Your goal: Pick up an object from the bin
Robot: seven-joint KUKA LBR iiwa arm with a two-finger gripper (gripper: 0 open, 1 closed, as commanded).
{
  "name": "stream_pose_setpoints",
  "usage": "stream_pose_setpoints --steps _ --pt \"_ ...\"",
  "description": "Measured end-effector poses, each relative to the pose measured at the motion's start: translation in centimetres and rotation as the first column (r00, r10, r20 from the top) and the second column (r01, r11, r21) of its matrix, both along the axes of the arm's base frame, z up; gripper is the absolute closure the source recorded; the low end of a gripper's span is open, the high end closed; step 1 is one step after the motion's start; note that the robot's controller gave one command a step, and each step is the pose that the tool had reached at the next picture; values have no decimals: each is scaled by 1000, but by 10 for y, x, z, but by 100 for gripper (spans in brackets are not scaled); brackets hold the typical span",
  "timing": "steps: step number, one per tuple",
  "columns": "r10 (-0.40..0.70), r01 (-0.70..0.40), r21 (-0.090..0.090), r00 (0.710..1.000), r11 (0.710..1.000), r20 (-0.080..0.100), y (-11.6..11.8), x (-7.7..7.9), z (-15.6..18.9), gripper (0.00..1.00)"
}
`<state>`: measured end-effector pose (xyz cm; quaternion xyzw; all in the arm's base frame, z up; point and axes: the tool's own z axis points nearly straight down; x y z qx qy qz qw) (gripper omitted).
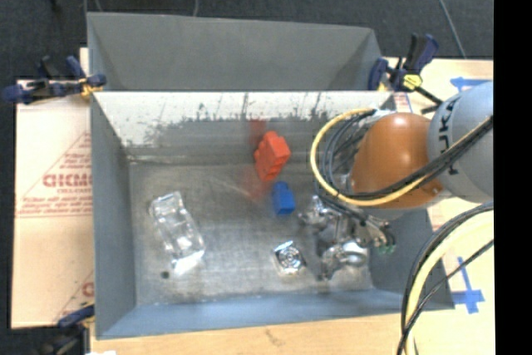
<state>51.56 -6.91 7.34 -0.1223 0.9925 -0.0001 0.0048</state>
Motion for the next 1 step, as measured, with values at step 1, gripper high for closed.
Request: stream_pose_setpoints --steps 1 --pt "89 -89 -3 996 996 0 17 0 5 0"
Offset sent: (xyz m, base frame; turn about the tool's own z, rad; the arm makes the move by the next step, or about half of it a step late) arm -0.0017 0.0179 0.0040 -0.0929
